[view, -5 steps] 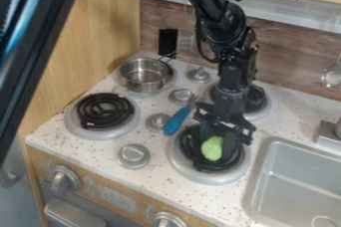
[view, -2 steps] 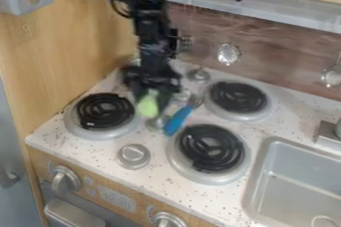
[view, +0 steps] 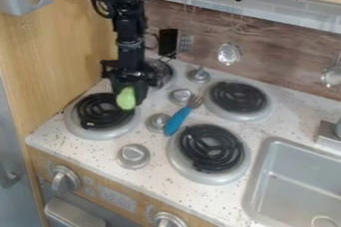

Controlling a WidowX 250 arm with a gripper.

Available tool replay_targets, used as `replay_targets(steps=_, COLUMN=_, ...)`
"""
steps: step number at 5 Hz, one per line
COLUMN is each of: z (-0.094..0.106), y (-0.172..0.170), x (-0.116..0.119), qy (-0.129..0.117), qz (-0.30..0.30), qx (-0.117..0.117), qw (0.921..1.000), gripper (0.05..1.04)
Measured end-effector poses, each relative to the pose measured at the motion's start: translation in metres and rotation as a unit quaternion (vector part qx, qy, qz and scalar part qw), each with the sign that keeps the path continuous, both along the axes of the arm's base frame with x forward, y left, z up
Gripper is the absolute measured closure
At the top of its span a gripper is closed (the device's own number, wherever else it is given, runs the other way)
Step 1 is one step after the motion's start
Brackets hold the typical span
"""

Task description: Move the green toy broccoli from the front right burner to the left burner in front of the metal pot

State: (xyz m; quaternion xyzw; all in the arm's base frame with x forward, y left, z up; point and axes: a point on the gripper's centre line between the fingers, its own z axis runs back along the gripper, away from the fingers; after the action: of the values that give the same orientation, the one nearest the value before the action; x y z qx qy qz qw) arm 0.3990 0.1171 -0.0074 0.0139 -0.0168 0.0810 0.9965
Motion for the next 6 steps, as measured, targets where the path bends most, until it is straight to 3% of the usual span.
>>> replay_targets(steps=2, z=-0.014, y=0.016, x=0.011, qy=0.017, qz=0.011, qx=0.034, qw=0.9992, gripper=0.582)
replay_targets(steps=5, z=-0.02, y=0.033, x=-0.001, qy=0.026, qz=0.037, qx=0.048, qw=0.9978, gripper=0.582)
replay_targets(steps=6, z=-0.022, y=0.043, x=-0.007, qy=0.03, qz=0.052, qx=0.044, qw=0.9972, gripper=0.506)
